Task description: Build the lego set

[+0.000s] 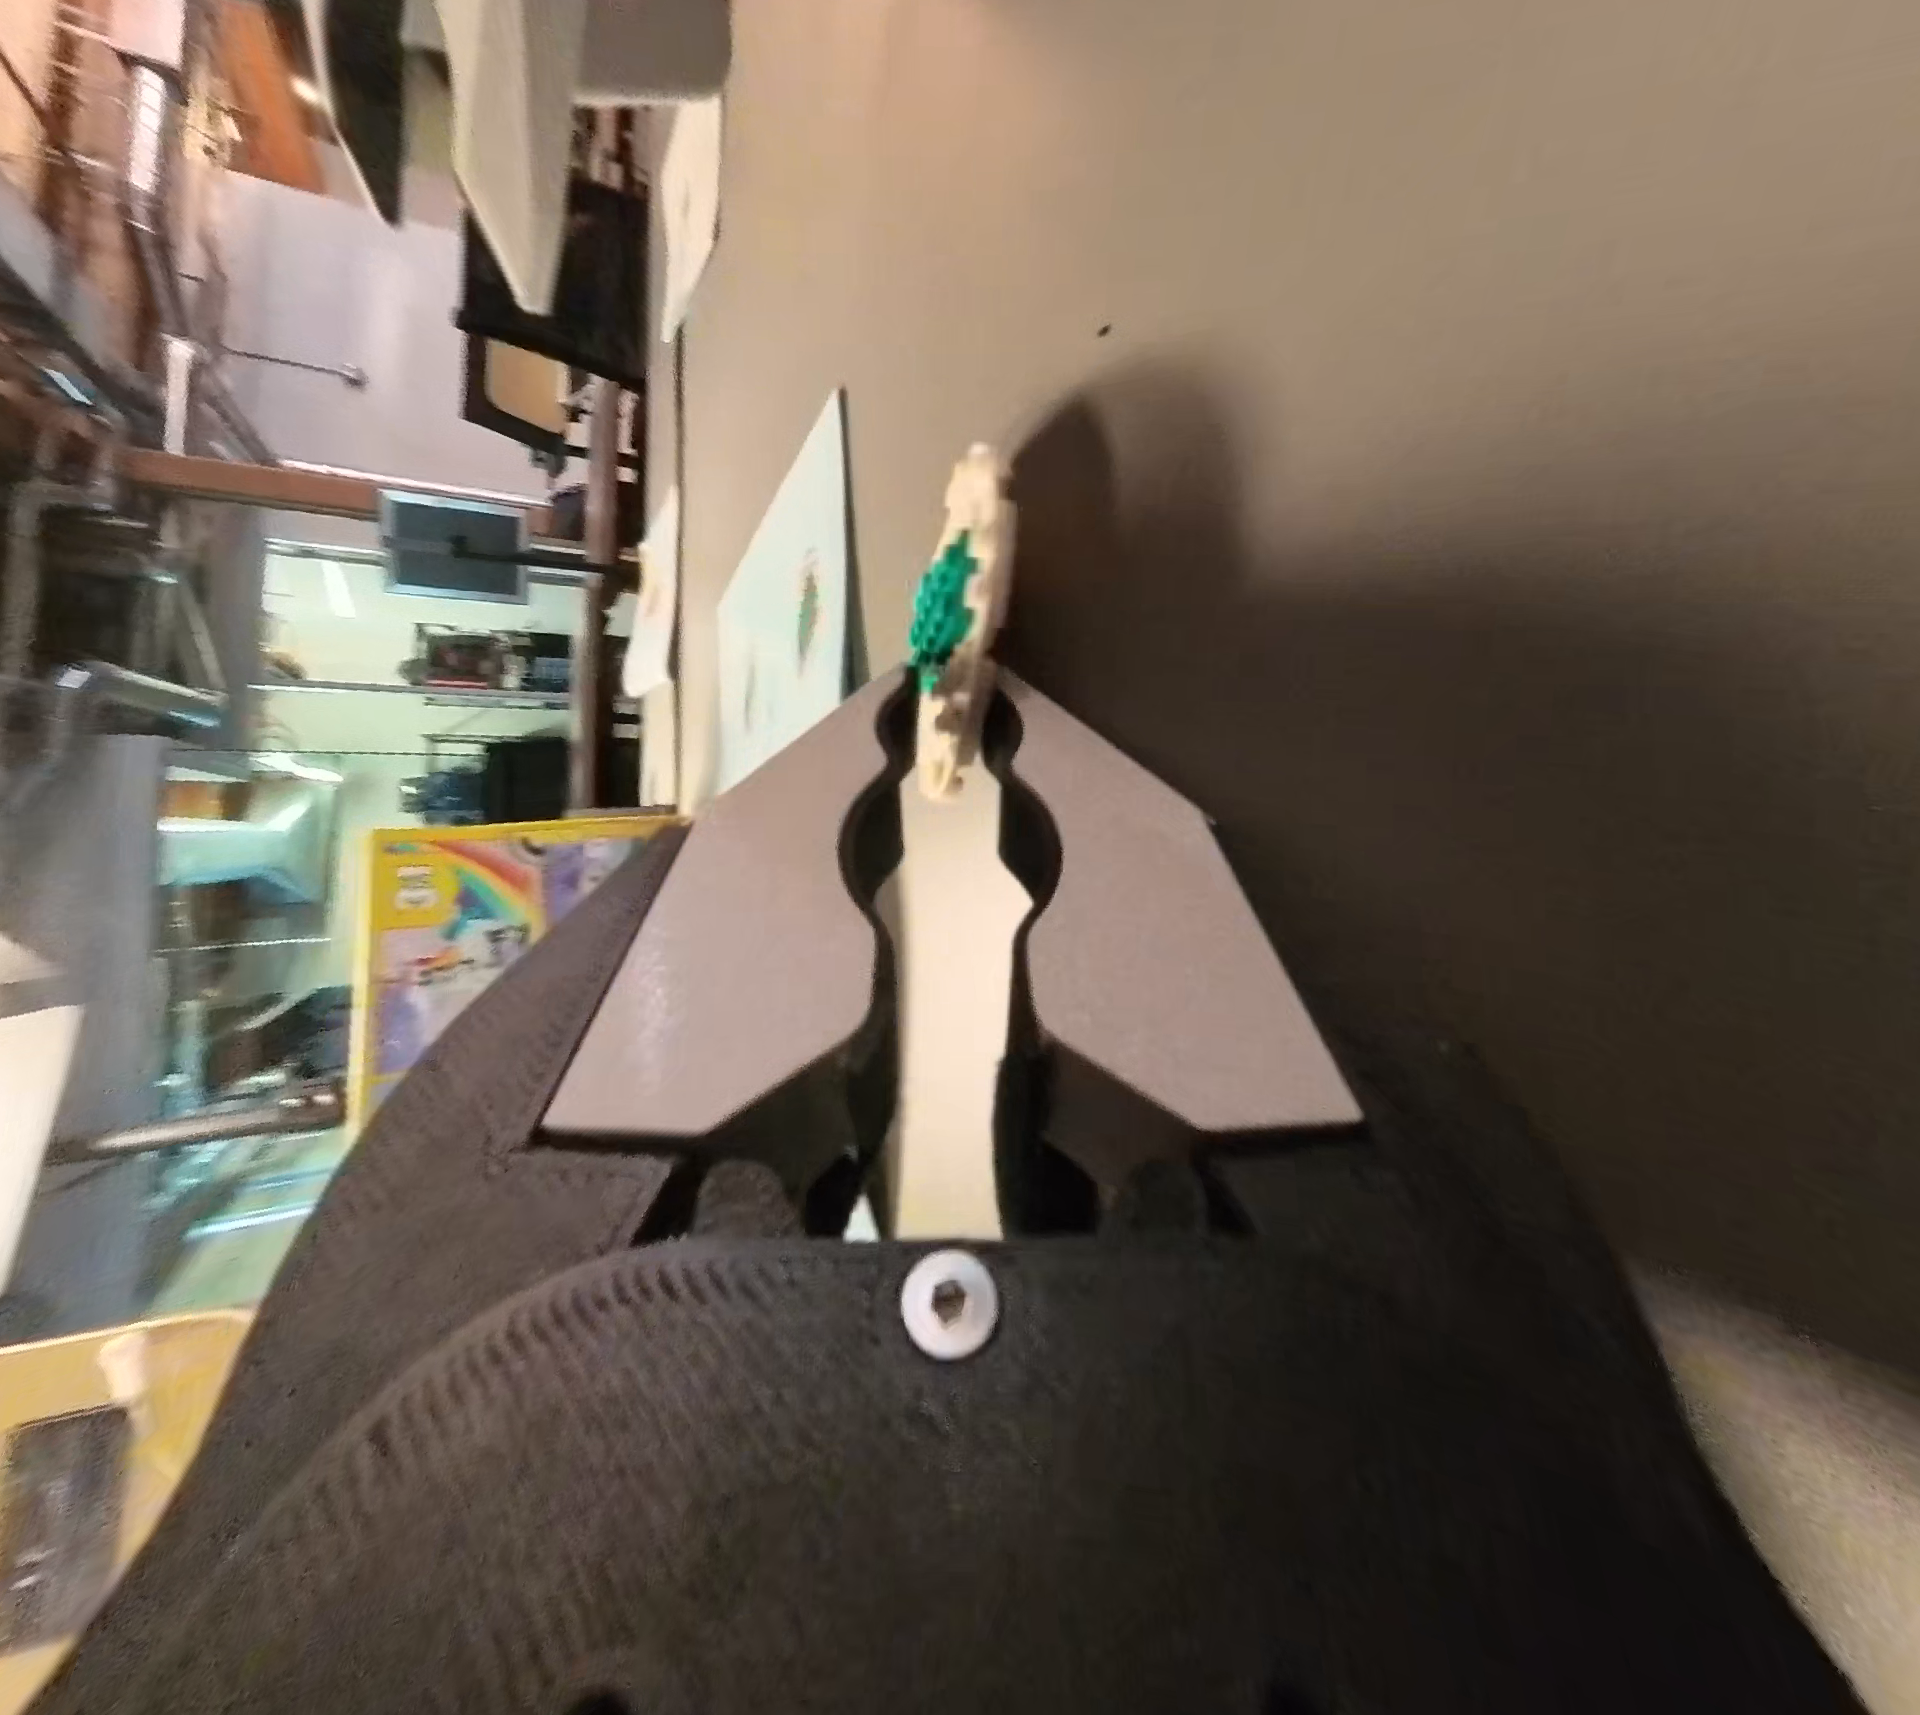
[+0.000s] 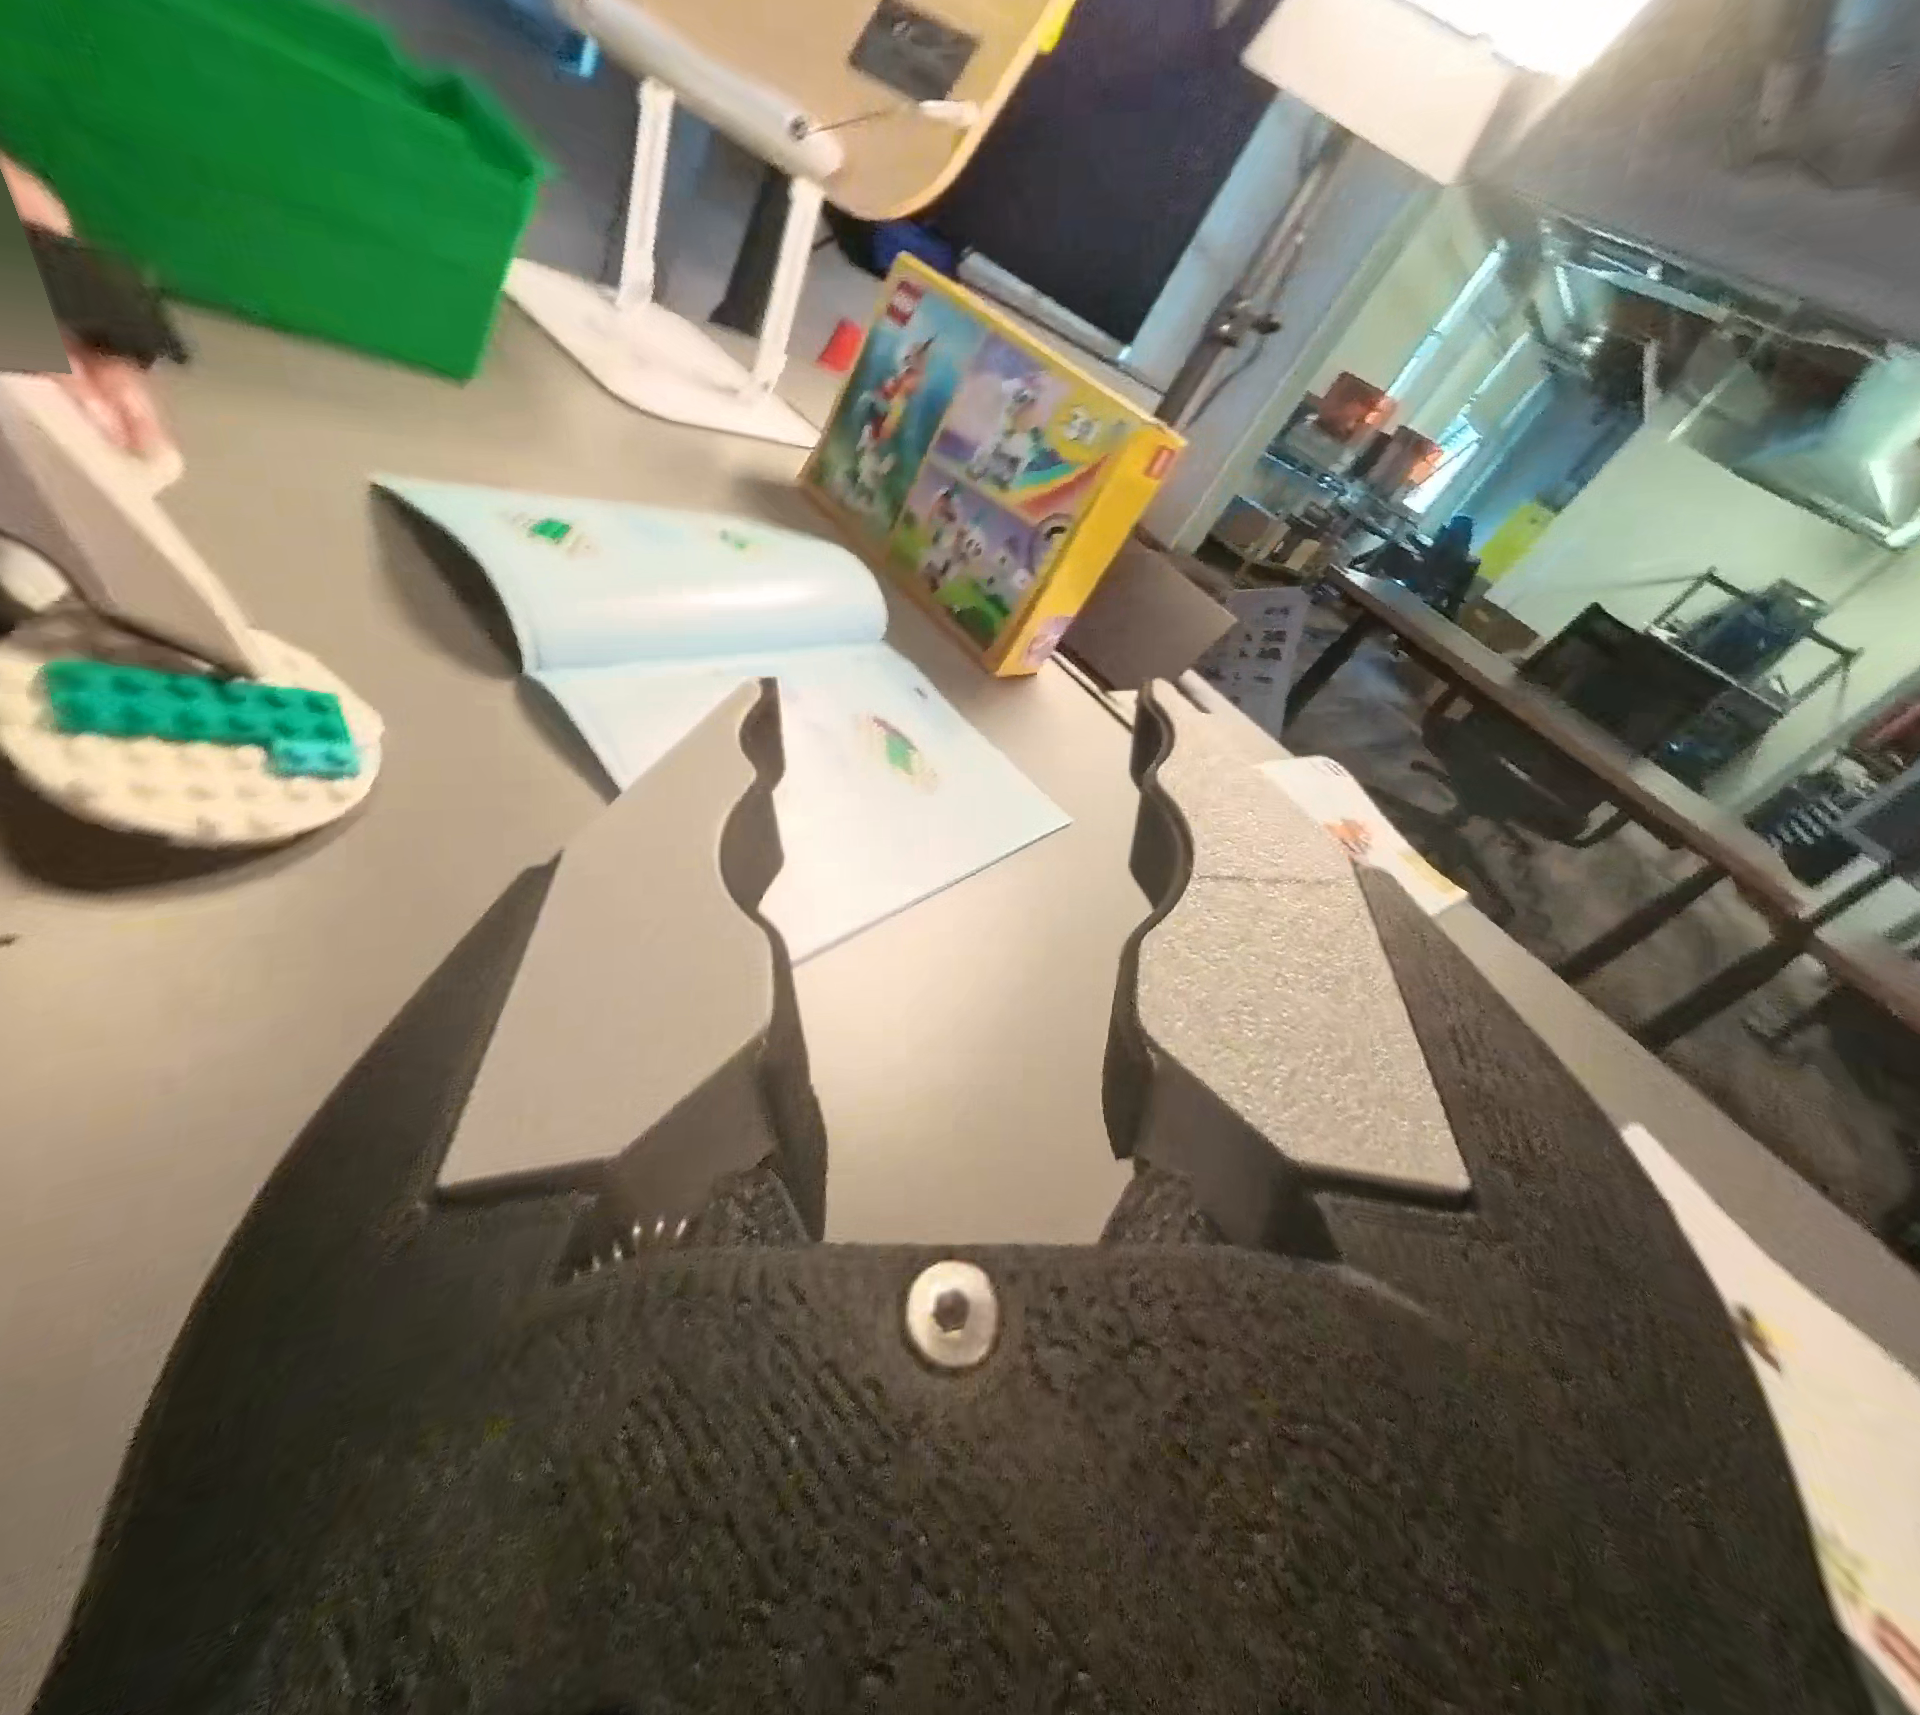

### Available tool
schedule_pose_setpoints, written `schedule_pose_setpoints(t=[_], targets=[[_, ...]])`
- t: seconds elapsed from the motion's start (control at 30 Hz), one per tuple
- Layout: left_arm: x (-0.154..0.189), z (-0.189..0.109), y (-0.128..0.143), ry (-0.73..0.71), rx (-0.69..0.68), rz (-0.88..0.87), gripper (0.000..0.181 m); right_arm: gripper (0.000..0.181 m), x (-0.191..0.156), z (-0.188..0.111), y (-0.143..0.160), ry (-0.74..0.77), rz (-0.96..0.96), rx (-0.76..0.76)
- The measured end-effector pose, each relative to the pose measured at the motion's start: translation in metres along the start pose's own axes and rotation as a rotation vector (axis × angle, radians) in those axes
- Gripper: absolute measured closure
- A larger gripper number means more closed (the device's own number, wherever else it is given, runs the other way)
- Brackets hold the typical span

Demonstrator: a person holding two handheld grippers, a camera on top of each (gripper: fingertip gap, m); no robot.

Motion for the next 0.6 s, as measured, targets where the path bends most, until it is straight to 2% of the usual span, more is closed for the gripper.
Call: schedule_pose_setpoints(t=[0.17, 0.37, 0.6], targets=[[-0.006, -0.006, 0.003, 0.076, -0.024, -0.126, 0.155, 0.117, 0.015, -0.004, 0.005, 0.055, 0.080, 0.021], [-0.010, -0.020, 0.004, 0.213, -0.048, -0.254, 0.140, 0.119, 0.020, -0.003, 0.011, 0.070, 0.084, 0.002], [-0.005, -0.036, 0.001, 0.466, -0.113, -0.586, 0.115, 0.120, 0.022, -0.004, 0.014, 0.080, 0.080, -0.004]])
Point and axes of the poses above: each gripper's, where its closed fingertips meet, z out along the fingers, y out of its underside, x = y × z across the jaws, the point moved 4 cm from there along -z, back along the fingers, and after that the axes turned 1 degree about -y, right-handed, at the moved point
